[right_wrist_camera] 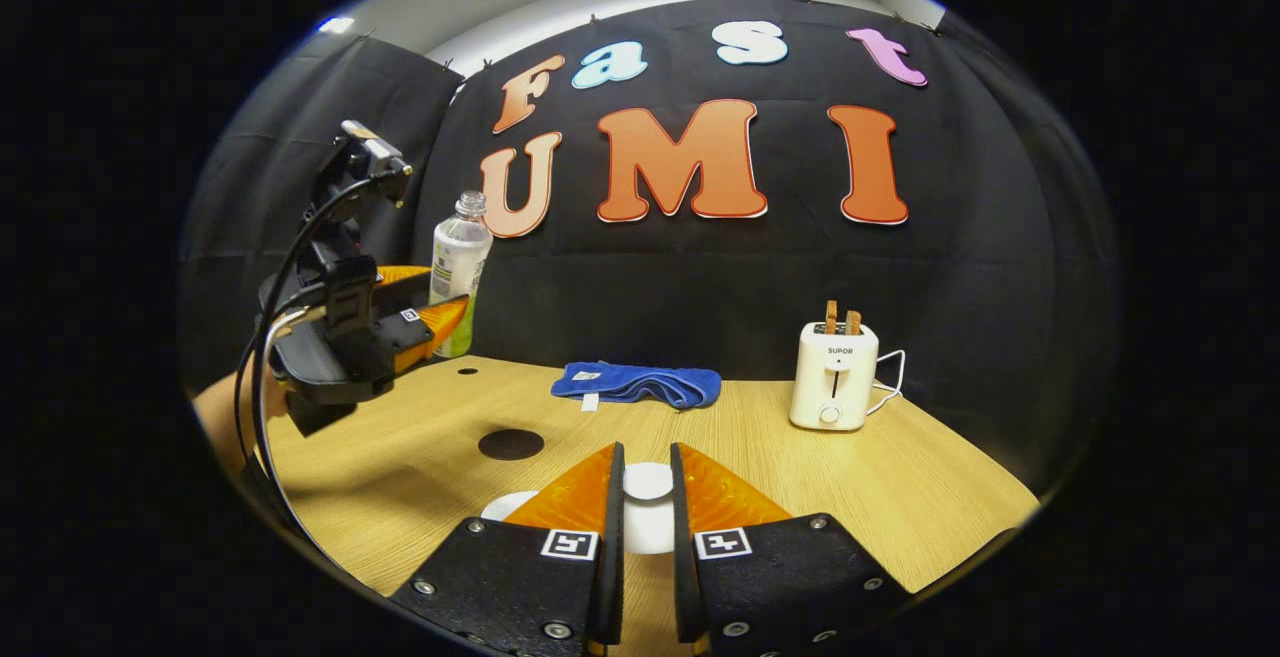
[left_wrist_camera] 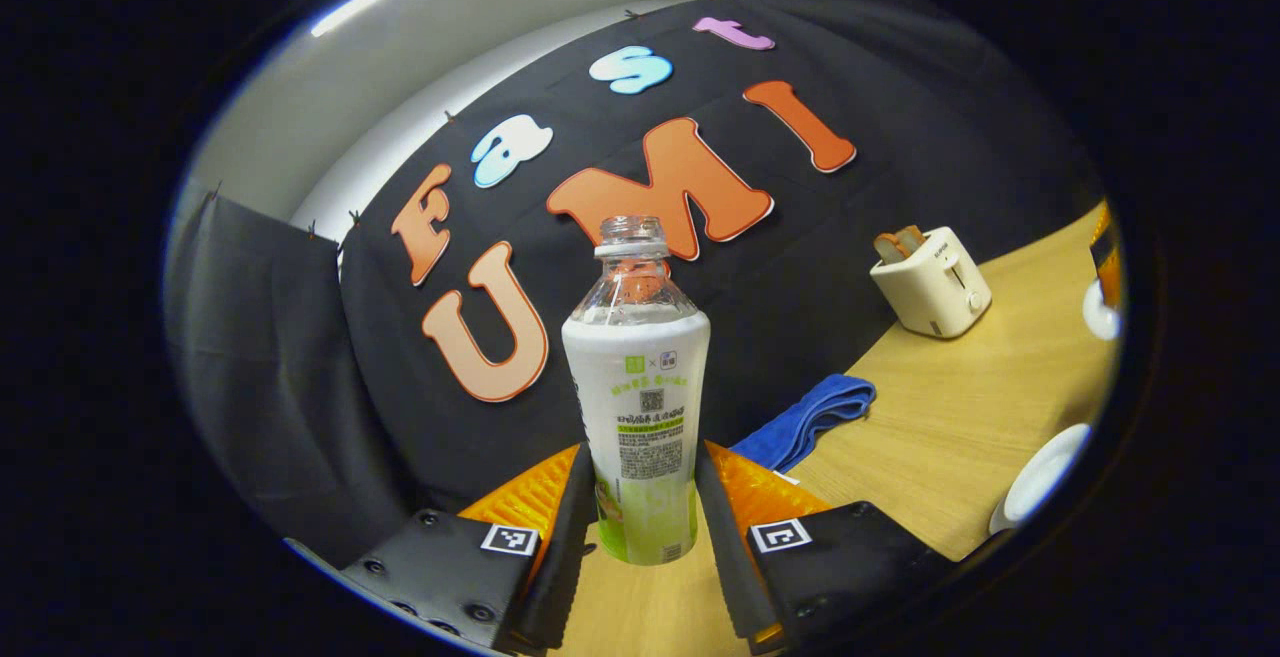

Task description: Open the teacup lid with one hand, grasp the water bottle and pour water into the teacup with the other hand; after pouring, place the water bottle on the coaster and then close the teacup lid.

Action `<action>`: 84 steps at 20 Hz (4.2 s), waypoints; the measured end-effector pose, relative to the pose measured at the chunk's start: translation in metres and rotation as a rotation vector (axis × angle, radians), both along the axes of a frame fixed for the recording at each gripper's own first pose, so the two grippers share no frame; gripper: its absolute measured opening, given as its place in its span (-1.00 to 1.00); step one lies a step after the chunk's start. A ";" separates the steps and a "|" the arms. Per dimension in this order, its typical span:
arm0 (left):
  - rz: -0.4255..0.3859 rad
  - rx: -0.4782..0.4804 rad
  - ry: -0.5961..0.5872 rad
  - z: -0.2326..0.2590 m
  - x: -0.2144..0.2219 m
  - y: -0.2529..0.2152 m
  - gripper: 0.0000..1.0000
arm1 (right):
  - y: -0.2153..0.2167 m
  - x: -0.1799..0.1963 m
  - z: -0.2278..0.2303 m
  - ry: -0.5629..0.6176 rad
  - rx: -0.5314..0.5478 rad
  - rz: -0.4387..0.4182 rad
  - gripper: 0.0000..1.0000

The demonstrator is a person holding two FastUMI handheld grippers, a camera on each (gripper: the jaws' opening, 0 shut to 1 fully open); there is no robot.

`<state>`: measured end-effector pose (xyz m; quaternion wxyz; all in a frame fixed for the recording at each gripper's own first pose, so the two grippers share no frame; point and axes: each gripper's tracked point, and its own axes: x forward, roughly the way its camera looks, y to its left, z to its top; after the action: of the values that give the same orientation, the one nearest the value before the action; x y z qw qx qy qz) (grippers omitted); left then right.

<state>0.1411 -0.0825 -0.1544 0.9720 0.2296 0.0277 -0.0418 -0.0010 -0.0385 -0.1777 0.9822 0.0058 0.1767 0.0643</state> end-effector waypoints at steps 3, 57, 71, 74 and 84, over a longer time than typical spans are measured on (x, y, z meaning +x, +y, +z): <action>0.015 -0.172 0.044 -0.031 0.003 -0.004 0.24 | 0.001 0.000 -0.001 0.003 0.004 0.000 -0.58; 0.011 -0.478 0.223 -0.075 -0.048 0.018 0.70 | 0.088 0.002 -0.082 0.184 -0.045 0.123 -0.58; 0.012 -0.574 0.180 -0.029 -0.071 0.028 0.69 | 0.084 0.006 -0.033 0.094 0.029 0.114 -0.16; 0.015 -0.597 0.178 -0.012 -0.079 0.035 0.69 | 0.073 0.010 0.000 0.020 0.029 0.084 0.11; 0.080 -0.498 0.138 0.048 -0.130 0.080 0.70 | 0.057 0.003 0.093 -0.146 -0.046 -0.003 0.72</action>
<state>0.0110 -0.0028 -0.1062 0.9952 -0.0215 0.0920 -0.0245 0.0017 0.0180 -0.0844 0.9924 -0.0212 0.1061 0.0591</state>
